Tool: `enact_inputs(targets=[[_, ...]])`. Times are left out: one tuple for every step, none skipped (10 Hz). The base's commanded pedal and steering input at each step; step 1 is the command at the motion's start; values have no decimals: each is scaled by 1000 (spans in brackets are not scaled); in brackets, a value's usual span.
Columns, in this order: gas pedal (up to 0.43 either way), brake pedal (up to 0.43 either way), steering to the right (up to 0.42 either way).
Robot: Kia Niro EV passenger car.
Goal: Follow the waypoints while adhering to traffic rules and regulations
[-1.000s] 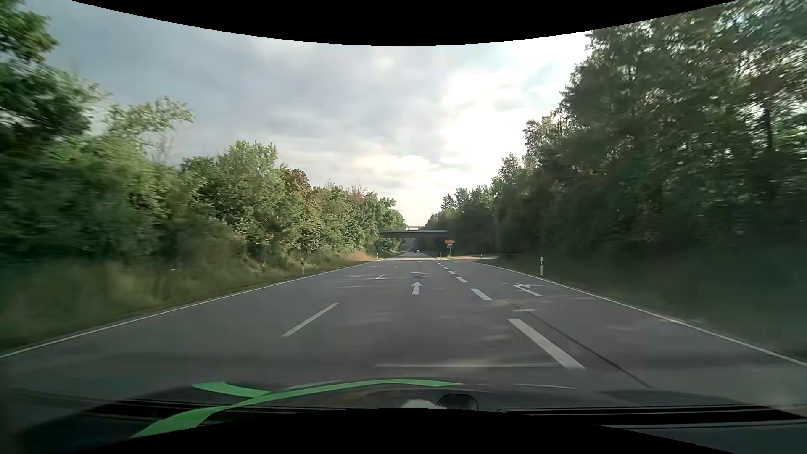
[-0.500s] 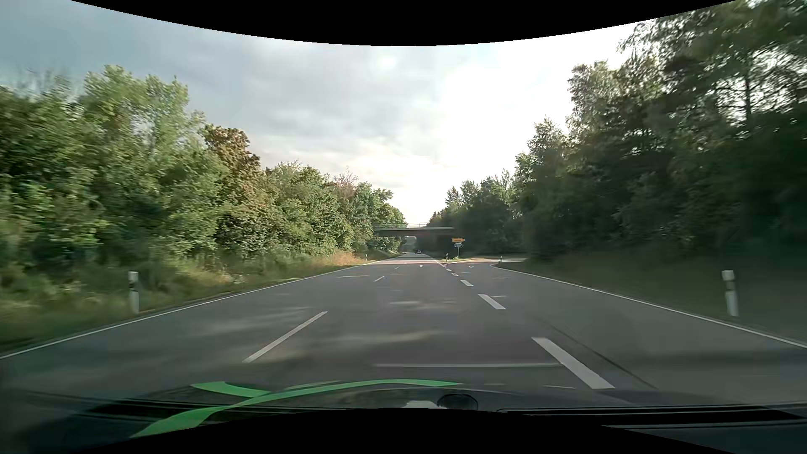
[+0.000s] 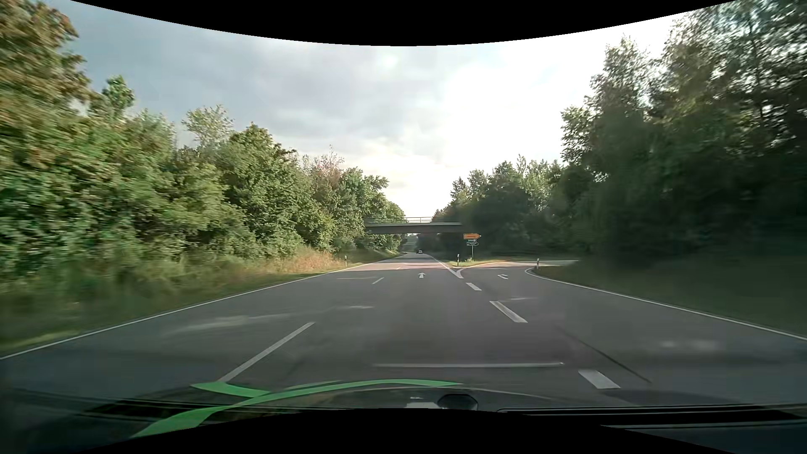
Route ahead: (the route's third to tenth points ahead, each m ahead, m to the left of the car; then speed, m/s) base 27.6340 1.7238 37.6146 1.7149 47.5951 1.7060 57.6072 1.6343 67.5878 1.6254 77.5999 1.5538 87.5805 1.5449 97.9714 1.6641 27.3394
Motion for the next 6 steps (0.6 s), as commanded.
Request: enact_inputs(targets=[[260, 0, -3], [260, 0, -3], [260, 0, -2], [260, 0, -2], [260, 0, -2], [260, 0, -1]])
